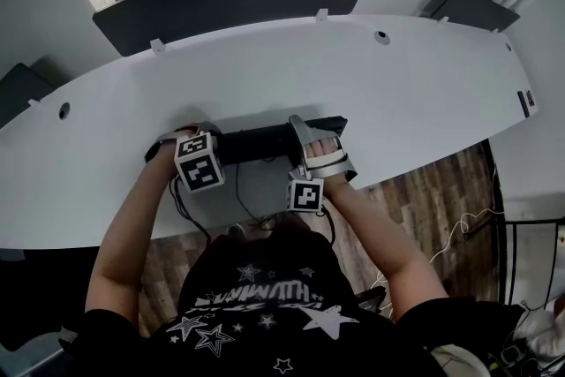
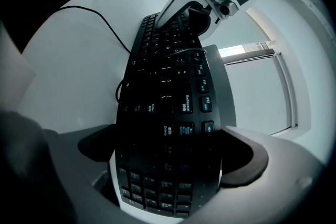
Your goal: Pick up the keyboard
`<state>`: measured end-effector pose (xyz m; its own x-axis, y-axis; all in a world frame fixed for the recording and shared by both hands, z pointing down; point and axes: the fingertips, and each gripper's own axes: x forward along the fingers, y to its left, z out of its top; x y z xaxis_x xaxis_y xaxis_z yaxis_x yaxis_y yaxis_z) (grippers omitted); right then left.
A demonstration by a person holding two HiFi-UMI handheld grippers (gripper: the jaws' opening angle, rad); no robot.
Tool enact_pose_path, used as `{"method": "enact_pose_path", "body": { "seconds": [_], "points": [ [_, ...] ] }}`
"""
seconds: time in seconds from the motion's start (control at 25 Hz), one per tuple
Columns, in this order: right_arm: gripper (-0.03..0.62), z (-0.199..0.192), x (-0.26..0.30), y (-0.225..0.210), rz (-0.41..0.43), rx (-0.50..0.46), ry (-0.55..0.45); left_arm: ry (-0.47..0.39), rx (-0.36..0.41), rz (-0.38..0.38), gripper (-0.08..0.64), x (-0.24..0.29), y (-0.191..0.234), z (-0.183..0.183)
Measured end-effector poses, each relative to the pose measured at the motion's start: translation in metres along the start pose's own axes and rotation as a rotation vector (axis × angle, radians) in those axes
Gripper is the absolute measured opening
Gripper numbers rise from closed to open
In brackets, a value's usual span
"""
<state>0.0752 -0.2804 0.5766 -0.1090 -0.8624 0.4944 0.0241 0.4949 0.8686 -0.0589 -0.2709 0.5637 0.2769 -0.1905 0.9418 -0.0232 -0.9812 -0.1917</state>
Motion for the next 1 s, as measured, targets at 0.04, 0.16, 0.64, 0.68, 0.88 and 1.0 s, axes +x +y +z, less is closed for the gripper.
{"method": "enact_pose_path", "body": {
  "seconds": [0.04, 0.16, 0.64, 0.68, 0.88, 1.0],
  "points": [
    [0.578, 0.0, 0.0, -0.001, -0.007, -0.001, -0.001, 0.005, 0.002, 0.003, 0.236, 0.003, -0.001, 0.002],
    [0.578, 0.0, 0.001, 0.002, -0.016, -0.002, -0.013, 0.017, -0.006, -0.005, 0.218, 0.008, -0.002, 0.004],
    [0.578, 0.002, -0.005, 0.005, -0.036, -0.005, 0.002, 0.017, -0.152, -0.269, 0.075, 0.001, -0.03, -0.006],
    [0.578, 0.004, -0.005, 0.008, -0.039, -0.019, 0.002, 0.01, -0.153, -0.276, 0.074, 0.0, -0.032, -0.008],
    [0.578, 0.026, -0.02, -0.007, -0.118, -0.056, -0.027, -0.036, -0.096, -0.207, 0.074, -0.017, -0.026, -0.023],
    [0.578, 0.027, -0.022, -0.022, -0.163, -0.032, 0.005, -0.069, -0.144, -0.2, 0.072, -0.024, -0.026, -0.029]
  ]
}}
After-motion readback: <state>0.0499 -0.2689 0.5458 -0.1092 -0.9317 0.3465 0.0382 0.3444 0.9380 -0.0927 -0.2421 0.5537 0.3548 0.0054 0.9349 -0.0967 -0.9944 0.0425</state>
